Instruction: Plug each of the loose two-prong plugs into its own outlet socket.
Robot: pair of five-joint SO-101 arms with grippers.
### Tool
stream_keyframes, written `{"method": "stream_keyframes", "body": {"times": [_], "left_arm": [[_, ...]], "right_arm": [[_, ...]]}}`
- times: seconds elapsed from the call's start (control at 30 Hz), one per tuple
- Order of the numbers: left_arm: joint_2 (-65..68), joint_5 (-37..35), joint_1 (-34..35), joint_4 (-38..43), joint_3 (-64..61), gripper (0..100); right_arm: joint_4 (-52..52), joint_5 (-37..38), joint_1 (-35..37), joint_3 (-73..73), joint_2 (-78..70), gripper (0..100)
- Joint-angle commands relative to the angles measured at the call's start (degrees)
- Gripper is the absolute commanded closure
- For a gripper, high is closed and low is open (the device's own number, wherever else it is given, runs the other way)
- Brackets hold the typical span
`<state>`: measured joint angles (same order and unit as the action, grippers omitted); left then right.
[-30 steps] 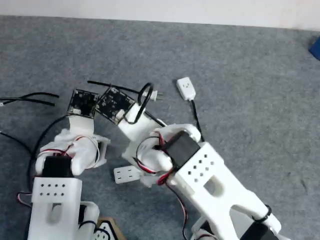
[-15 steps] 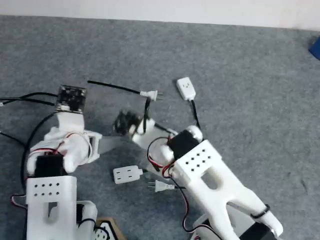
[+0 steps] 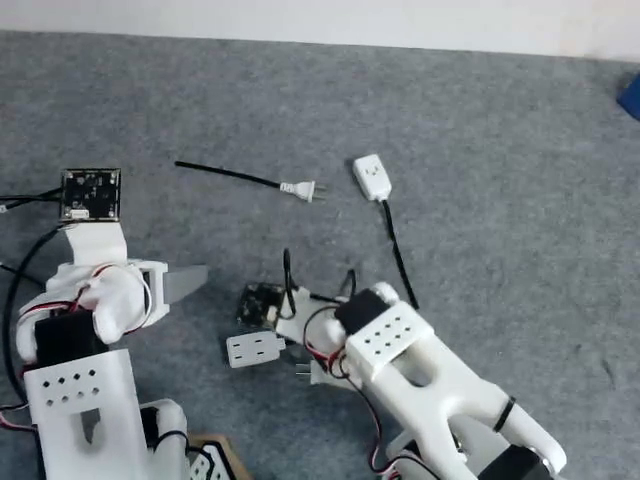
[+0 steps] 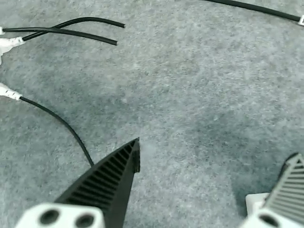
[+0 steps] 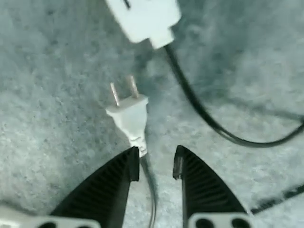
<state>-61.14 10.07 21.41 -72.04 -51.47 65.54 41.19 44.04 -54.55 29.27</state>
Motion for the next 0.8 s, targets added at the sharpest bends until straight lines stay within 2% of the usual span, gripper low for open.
{"method": "stream_keyframes", "body": {"times": [0.0, 0.23, 0.47, 0.7, 0.77], "left_arm": [[-0.04, -0.09, 2.51, 0.62, 1.36, 56], [-0.04, -0.09, 3.3, 0.62, 1.36, 56], [-0.13, 0.0, 5.32, 0.53, 1.45, 56], [-0.13, 0.0, 5.41, 0.26, 1.45, 56], [-0.13, 0.0, 5.41, 0.26, 1.45, 56]], "right_arm": [[-2.86, -1.41, 2.33, -1.54, 1.01, 87.5], [-3.38, -6.86, 8.31, -2.15, 1.27, 87.5], [-11.38, -7.21, 8.31, -9.98, 0.92, 87.5], [-12.09, -6.86, 8.31, -11.65, 1.01, 87.8], [-12.09, -6.86, 8.22, -11.65, 1.1, 92.3]]}}
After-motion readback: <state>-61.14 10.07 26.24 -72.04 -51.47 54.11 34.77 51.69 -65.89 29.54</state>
